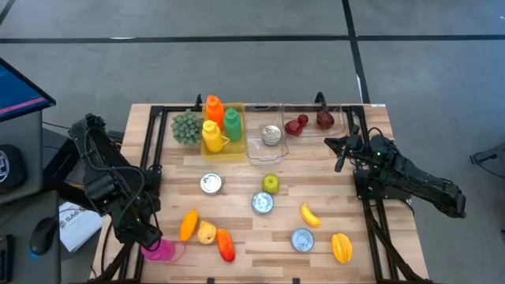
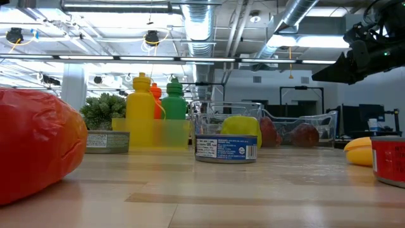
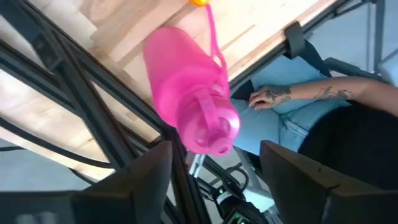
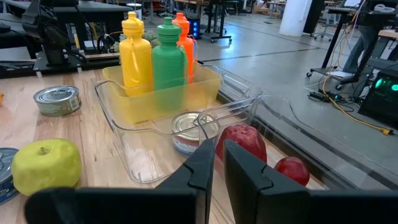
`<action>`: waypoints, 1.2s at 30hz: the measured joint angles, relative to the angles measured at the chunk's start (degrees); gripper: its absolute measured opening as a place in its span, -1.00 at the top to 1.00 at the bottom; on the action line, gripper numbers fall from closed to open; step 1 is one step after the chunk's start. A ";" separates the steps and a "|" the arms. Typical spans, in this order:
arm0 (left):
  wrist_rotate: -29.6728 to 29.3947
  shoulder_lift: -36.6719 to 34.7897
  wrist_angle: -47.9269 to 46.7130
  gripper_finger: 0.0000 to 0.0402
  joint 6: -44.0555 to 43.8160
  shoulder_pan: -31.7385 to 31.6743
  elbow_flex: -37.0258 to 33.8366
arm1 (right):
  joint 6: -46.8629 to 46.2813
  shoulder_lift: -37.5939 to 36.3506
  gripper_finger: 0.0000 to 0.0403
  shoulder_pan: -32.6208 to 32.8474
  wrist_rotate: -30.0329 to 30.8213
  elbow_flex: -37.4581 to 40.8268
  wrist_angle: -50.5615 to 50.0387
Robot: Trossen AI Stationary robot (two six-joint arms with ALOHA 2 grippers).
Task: Pick & Place Food Item
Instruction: Put the pink bottle into the yellow bin
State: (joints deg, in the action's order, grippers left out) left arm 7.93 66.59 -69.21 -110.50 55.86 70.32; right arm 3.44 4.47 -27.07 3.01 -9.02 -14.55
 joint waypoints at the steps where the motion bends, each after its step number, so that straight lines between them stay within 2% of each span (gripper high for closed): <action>1: -0.04 0.21 0.29 -0.21 -0.28 0.00 0.00 | -0.02 0.00 0.84 0.00 0.00 0.00 0.01; 5: -0.29 2.10 0.28 -0.28 -1.01 0.12 -0.02 | 0.00 0.00 0.84 0.00 0.00 0.00 0.00; 12: 0.16 4.45 3.67 -0.29 -1.01 0.07 -0.04 | -0.02 0.00 0.84 0.00 0.00 0.00 0.02; 17: 3.37 5.18 3.62 -0.29 -1.33 0.07 -0.04 | -0.01 0.00 0.84 0.00 0.00 0.00 0.01; 28: 0.96 5.16 1.74 -0.29 -1.23 0.07 -1.40 | -0.02 0.00 0.84 0.00 0.00 0.00 0.00; 36: 3.01 5.05 7.23 -0.29 -1.23 0.11 -3.04 | -0.02 0.00 0.84 0.00 -0.02 0.00 0.00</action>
State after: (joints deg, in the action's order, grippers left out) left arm 10.94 71.64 -61.98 -111.73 55.96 67.29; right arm 3.42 4.47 -27.07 2.98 -9.02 -14.54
